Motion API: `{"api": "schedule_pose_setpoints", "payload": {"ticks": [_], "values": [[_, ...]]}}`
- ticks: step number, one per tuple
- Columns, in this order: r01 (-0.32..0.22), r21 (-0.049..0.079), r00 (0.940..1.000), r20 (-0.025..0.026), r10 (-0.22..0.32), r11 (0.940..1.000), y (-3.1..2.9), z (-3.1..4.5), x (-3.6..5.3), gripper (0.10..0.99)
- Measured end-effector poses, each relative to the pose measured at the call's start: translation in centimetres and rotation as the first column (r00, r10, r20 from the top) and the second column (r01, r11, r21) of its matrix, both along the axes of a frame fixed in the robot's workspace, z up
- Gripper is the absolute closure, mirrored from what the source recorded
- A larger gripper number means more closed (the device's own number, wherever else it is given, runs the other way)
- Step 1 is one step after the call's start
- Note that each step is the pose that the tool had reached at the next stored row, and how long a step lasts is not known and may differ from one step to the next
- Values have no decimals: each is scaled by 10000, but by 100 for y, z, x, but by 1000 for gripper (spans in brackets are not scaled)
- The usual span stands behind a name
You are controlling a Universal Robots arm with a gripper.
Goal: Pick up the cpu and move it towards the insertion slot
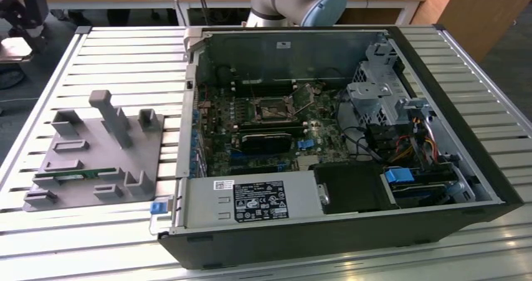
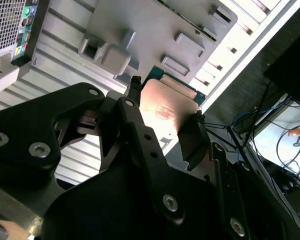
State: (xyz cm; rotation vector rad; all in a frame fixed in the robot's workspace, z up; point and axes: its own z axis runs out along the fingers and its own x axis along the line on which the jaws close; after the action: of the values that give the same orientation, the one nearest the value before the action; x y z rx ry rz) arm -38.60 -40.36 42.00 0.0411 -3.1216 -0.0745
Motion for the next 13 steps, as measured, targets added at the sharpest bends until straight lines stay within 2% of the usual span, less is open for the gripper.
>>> {"api": "schedule_pose_setpoints", "payload": {"ticks": [5, 13], "values": [[0, 0, 10000, 0, 0, 10000, 0, -2, 152, 541], [0, 0, 10000, 0, 0, 10000, 0, -5, 334, 541]]}}
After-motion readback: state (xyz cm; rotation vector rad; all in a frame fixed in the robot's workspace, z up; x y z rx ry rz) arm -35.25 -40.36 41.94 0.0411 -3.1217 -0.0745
